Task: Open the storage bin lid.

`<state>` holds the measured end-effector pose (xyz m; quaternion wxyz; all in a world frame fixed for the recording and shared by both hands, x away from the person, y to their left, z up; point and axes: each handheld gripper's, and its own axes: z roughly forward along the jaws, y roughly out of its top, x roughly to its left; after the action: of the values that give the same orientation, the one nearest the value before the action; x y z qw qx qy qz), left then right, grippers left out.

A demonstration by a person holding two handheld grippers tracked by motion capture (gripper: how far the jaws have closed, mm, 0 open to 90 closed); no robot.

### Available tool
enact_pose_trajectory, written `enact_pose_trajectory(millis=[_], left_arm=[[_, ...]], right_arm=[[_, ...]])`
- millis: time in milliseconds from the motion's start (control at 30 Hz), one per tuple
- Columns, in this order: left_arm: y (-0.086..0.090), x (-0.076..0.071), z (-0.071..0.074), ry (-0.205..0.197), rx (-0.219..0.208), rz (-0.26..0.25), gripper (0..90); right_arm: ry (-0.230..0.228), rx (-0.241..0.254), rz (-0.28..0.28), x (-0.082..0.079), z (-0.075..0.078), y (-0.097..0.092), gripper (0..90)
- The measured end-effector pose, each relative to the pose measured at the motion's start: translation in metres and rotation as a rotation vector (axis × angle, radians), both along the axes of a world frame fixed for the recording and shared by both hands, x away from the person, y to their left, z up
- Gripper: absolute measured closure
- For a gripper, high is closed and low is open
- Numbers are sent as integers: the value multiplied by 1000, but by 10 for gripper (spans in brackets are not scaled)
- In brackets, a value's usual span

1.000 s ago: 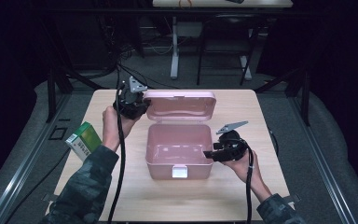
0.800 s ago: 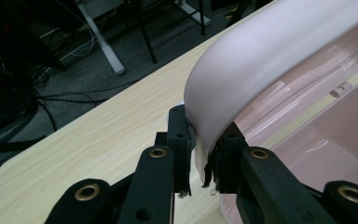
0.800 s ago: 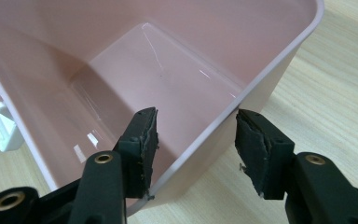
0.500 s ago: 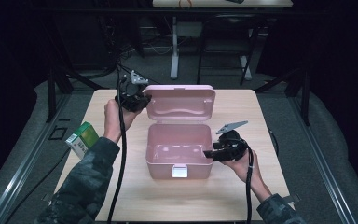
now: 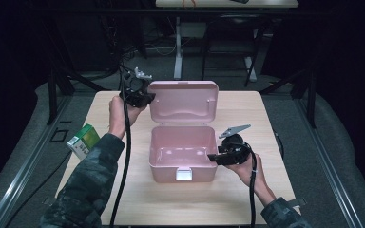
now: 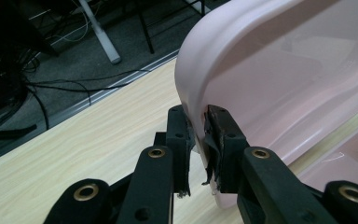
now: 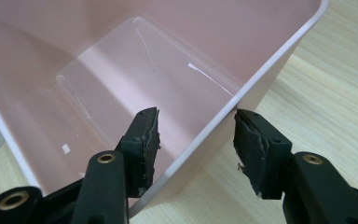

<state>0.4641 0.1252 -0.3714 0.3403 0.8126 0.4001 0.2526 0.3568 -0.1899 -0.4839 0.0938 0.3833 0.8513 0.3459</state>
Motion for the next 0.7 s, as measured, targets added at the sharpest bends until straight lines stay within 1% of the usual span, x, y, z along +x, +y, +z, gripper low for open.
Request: enact_pose_trajectory(millis=[133, 267, 533, 700], left_arm=[[-1, 5, -2, 3, 8, 7, 794], [-2, 12, -4, 17, 12, 14, 792], [-7, 25, -8, 36, 29, 32, 789], [-9, 33, -11, 53, 39, 45, 789]], right_arm=[[-3, 3, -4, -1, -1, 0, 496], [0, 15, -7, -1, -2, -1, 494], [-5, 9, -12, -2, -2, 0, 493], [-19, -9, -13, -3, -2, 2, 492]])
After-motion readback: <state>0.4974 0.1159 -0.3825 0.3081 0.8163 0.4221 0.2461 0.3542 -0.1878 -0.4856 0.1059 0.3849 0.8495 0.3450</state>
